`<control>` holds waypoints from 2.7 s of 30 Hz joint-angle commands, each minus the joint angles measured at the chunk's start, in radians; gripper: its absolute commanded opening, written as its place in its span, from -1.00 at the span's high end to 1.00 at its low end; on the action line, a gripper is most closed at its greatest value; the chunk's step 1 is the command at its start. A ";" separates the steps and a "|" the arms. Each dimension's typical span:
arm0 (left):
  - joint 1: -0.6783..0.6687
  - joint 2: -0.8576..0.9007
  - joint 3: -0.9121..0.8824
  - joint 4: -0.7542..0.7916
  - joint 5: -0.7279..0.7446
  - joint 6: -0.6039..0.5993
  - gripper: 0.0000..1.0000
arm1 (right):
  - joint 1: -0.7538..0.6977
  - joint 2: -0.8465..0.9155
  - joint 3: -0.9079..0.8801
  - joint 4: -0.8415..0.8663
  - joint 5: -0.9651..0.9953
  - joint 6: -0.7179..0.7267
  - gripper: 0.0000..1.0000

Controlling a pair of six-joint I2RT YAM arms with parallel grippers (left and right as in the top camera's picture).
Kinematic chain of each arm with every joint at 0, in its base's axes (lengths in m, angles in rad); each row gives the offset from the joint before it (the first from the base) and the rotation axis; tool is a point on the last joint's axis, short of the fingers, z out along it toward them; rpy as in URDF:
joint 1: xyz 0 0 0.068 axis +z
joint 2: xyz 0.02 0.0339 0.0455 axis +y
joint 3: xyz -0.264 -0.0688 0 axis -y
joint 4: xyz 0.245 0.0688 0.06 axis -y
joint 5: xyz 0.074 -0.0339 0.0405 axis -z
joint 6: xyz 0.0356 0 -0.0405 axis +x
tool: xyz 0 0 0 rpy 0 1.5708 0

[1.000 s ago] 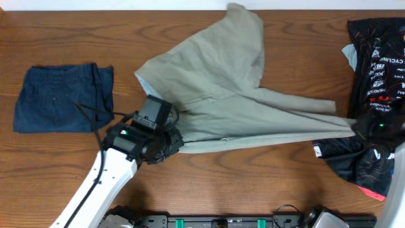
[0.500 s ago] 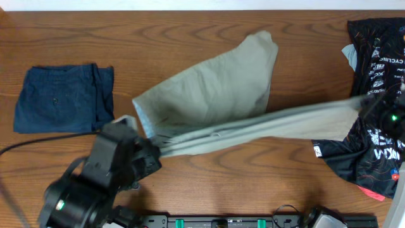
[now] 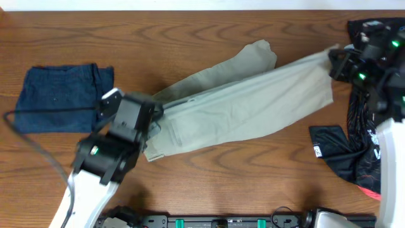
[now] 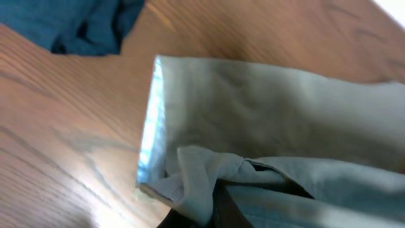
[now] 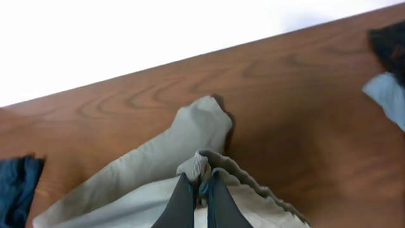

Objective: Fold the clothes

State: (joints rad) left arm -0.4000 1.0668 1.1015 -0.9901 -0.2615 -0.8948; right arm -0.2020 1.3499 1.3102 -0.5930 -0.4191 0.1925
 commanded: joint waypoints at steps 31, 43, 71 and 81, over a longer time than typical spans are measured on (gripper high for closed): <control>0.237 0.398 0.037 0.118 0.016 0.161 -0.10 | 0.272 0.459 0.026 0.338 0.201 -0.044 0.24; 0.138 0.446 0.032 0.283 0.240 0.364 -0.04 | 0.166 0.475 -0.017 -0.211 0.217 -0.060 0.67; 0.033 0.661 0.024 0.289 0.240 0.363 -0.07 | 0.343 0.485 -0.316 0.555 0.088 0.062 0.29; 0.033 0.661 0.015 0.289 0.240 0.364 -0.07 | 0.325 0.480 -0.315 0.557 0.109 0.087 0.45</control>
State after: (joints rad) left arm -0.3656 1.7172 1.1187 -0.6991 -0.0246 -0.5446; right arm 0.1337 1.8263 0.9928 0.0063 -0.3164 0.2657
